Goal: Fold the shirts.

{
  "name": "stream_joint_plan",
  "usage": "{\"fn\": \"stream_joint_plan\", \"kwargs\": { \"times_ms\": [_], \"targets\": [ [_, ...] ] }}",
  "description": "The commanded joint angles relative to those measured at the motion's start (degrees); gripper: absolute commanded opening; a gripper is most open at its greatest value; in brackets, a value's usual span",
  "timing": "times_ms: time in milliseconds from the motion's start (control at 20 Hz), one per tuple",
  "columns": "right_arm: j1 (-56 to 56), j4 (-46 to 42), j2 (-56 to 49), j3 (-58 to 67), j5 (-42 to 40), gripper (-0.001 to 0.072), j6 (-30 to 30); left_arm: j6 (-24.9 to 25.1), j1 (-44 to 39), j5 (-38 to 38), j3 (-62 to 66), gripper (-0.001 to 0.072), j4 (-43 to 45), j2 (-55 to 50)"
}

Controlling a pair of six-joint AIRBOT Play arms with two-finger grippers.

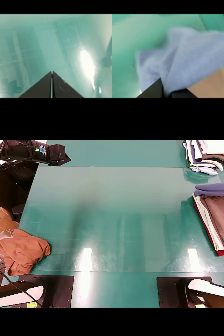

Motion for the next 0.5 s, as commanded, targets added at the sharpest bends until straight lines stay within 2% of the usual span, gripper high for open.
{"fn": "stream_joint_plan", "kwargs": {
  "times_ms": [0, 150, 200, 250, 300, 450],
  "targets": [
    [-6.67, -7.37, 6.49, -10.75, 2.91, 0.0017, 0.07, 1.75, -0.04, -0.07, -0.02, 0.0027, 0.02, 0.0],
    [-13.07, -8.9, 11.08, -21.11, 2.78, 0.0024, 0.07, 1.79, -0.04, -0.07, -0.02, 0.0028, 0.02, 0.0],
    [-15.1, -8.85, 12.02, -24.11, 2.62, 0.0156, 0.07, 1.79, -0.04, -0.07, -0.02, 0.0027, 0.02, 0.0],
    [-16.55, -8.81, 12.48, -26.29, 1.95, 0.0411, 0.07, 1.81, -0.04, -0.07, -0.02, 0.0027, 0.02, 0.0],
    [-17.73, -8.0, 12.83, -28.17, 1.25, 0.0602, 0.07, 1.84, -0.04, -0.09, -0.02, 0.0027, 0.02, 0.0],
    [-18.27, -0.68, 12.85, -28.57, 0.87, 0.0614, 0.07, 1.77, -0.04, -0.09, -0.02, 0.0028, 0.0, 0.0]
  ]
}}
